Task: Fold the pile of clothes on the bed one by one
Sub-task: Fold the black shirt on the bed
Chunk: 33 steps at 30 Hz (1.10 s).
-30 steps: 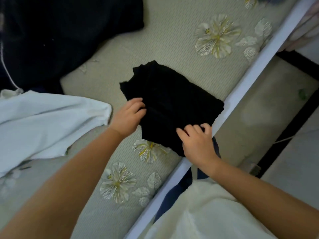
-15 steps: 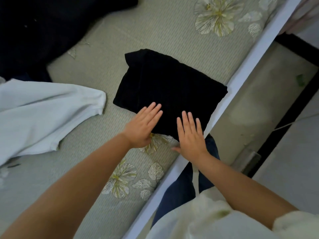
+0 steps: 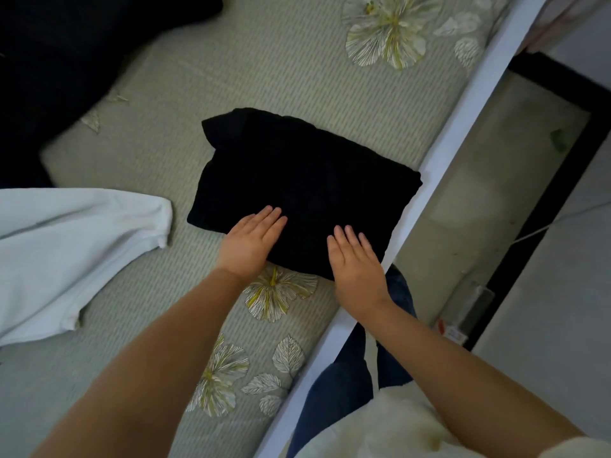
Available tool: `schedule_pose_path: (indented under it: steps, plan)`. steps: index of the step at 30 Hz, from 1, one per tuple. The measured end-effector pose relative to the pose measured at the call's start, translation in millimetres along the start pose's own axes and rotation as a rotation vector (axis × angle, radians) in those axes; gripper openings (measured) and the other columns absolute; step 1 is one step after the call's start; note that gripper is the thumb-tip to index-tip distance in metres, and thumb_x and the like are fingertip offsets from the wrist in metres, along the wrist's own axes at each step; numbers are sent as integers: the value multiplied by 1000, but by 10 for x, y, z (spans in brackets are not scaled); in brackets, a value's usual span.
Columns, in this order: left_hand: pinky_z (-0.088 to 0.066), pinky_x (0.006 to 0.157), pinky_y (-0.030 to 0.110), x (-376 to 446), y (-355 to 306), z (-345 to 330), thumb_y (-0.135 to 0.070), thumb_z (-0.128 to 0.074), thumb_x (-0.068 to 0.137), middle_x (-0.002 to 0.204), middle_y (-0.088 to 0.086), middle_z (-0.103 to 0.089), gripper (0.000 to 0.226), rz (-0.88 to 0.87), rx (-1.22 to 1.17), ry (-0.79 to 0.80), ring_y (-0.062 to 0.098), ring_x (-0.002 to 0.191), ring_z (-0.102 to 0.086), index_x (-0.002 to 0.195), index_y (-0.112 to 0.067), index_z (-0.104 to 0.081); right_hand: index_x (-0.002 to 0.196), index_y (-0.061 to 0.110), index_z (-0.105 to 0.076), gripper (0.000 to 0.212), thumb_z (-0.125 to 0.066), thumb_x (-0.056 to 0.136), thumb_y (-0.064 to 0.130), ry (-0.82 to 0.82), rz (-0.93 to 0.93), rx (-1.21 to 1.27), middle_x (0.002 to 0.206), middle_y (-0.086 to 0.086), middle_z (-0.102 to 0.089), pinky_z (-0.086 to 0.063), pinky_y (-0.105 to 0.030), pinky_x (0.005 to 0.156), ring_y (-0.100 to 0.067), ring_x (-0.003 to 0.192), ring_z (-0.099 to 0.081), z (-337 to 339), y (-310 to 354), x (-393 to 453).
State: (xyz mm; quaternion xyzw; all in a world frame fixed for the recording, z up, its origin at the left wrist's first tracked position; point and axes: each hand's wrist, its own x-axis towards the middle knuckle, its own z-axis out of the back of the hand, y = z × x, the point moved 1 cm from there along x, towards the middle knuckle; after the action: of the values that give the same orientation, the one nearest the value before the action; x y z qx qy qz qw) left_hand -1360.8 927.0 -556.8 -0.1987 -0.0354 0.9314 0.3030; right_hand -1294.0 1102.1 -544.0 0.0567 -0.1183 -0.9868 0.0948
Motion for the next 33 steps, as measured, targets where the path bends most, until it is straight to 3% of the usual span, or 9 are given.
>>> schedule_pose_path:
  steps: [4,8,10,12,18,24,26,28,33]
  plan:
    - [-52,67,53,51,-126,285,23,-77,41,95,24,-68,57,29,-63,-112,40,85,-67,95,9,-67,89,-17,-65,43,-64,46,-24,5,-11,196,85,-30,-68,-50,-57,63,-44,77,-67,380,-143,113]
    - [-29,108,33,309,-152,854,11,-56,77,140,18,-41,58,56,-89,-120,30,130,-40,133,0,-43,92,-20,-62,57,-73,37,-28,17,55,145,87,-33,-66,-48,-59,60,-49,78,-65,1026,-365,414]
    - [0,111,21,498,-104,1190,-1,-44,90,152,8,-17,59,63,-69,-153,19,141,-15,144,-7,-20,93,-20,-62,58,-75,37,-27,-26,66,102,88,-33,-66,-50,-57,59,-48,79,-65,1363,-484,646]
    - [5,107,17,721,-95,1566,-1,-43,91,152,8,-17,58,74,-87,-235,18,141,-14,143,-7,-21,94,-18,-63,59,-77,37,-23,-64,78,58,88,-30,-67,-54,-47,54,-43,78,-67,1701,-611,922]
    - [-13,110,22,1662,-65,2538,-4,-43,90,150,4,-28,53,76,-45,-306,15,139,-23,142,-11,-30,131,12,-41,41,-46,90,15,68,-25,-7,117,-4,-57,-38,-27,67,-22,100,-55,2385,-1244,1836]
    - [-25,108,27,3007,19,3580,3,-50,84,142,14,-39,51,94,-39,-431,25,133,-37,134,-1,-42,121,1,-52,48,-65,76,2,-176,50,-46,111,-15,-63,-50,-34,67,-30,96,-63,3131,-2067,3078]
    - [-48,90,43,3462,44,3989,13,-60,67,118,27,-58,45,11,26,-610,41,108,-57,112,10,-59,103,-12,-62,56,-77,49,-14,-375,118,-45,97,-26,-68,-54,-42,53,-38,81,-68,3407,-2325,3480]
    - [-49,71,58,3888,115,4297,18,-63,53,101,29,-65,44,-61,109,-754,47,89,-63,96,13,-65,98,-16,-64,61,-75,38,-19,-490,145,-68,96,-30,-66,-52,-53,54,-44,80,-67,3619,-2574,3874]
    - [-46,86,54,4762,443,4359,14,-66,63,111,24,-63,43,-51,256,-831,45,103,-59,106,6,-64,104,-17,-61,56,-69,48,-20,-573,245,-133,104,-33,-62,-45,-62,77,-49,93,-61,3423,-3038,4614]
